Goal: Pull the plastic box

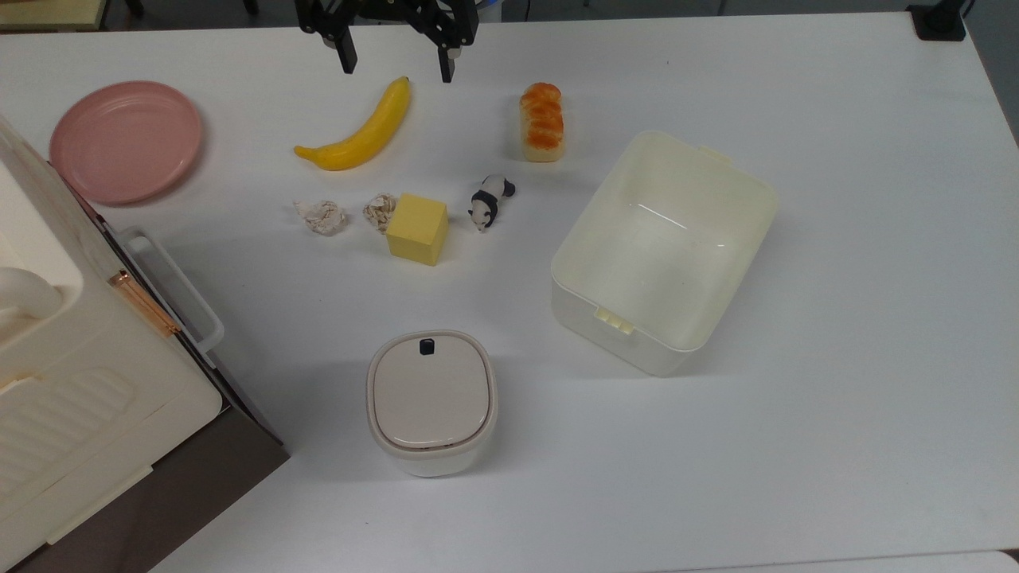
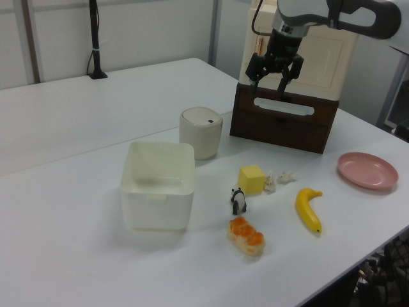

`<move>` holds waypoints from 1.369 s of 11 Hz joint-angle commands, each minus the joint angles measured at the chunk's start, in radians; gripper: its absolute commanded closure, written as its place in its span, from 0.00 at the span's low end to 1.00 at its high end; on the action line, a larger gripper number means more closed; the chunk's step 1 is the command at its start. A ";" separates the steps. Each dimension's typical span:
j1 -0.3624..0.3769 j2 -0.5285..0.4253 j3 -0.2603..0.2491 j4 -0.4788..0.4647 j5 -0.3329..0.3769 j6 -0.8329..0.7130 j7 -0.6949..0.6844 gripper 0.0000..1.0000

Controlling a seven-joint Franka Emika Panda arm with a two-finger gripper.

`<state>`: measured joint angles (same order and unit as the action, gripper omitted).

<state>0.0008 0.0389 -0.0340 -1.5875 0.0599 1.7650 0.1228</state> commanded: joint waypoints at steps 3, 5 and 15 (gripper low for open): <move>0.001 -0.020 -0.001 -0.008 0.028 -0.022 -0.020 0.00; 0.007 -0.019 0.006 -0.017 0.028 -0.022 -0.032 0.00; 0.010 0.145 0.256 0.017 -0.018 0.164 -0.595 0.00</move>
<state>0.0110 0.1269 0.1672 -1.5941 0.0659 1.8472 -0.3534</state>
